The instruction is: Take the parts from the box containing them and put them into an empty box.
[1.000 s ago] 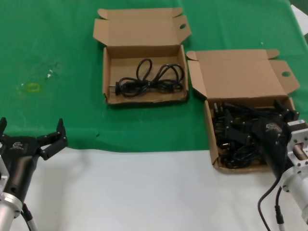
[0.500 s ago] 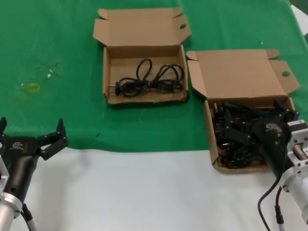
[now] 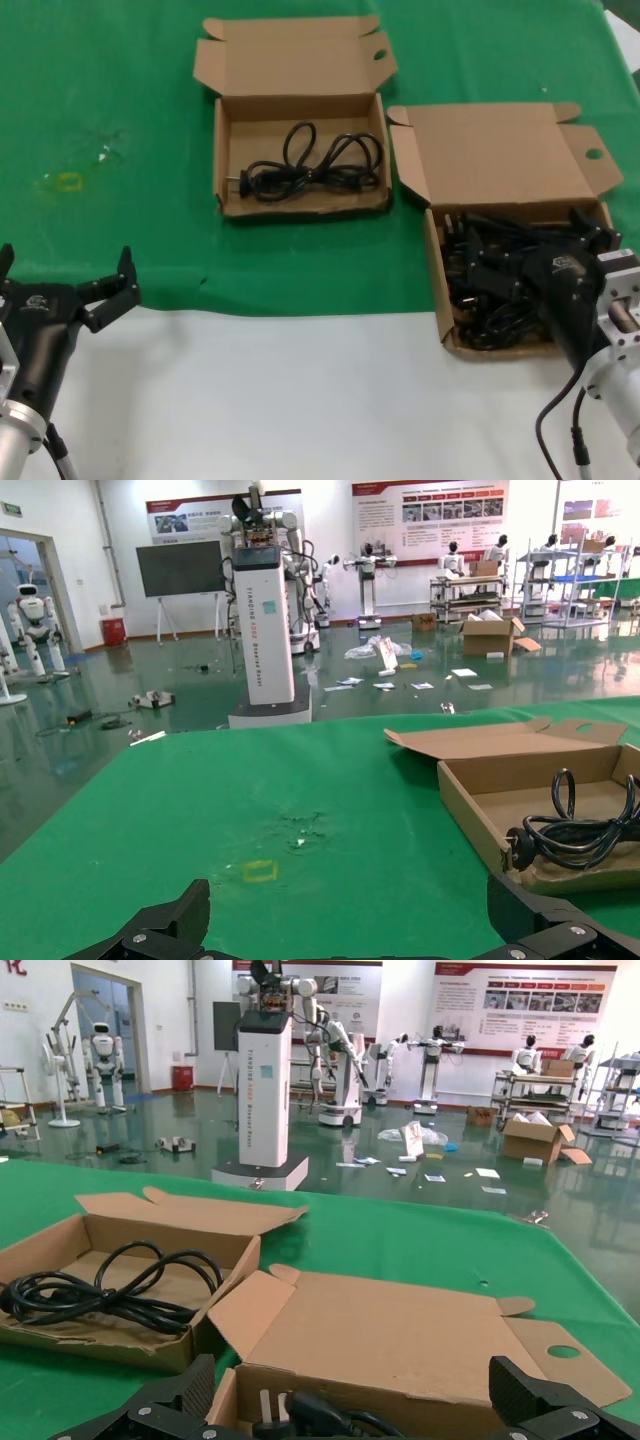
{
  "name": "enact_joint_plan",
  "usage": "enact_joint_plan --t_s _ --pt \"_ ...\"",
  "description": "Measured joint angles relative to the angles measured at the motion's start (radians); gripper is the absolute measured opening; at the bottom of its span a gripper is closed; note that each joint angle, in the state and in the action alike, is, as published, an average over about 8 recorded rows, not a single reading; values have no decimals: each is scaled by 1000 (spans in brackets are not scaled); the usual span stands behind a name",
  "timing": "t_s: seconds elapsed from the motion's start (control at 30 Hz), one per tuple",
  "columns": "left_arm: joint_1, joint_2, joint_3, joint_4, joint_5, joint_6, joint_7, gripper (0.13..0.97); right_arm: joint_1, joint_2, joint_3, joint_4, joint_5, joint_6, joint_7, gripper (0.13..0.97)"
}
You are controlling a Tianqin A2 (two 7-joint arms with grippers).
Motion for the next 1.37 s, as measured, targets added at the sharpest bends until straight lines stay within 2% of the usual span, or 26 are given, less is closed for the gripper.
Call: enact_joint_plan --t_s 1.37 --pt "0 0 0 0 0 0 0 966 0 0 0 0 0 0 0 966"
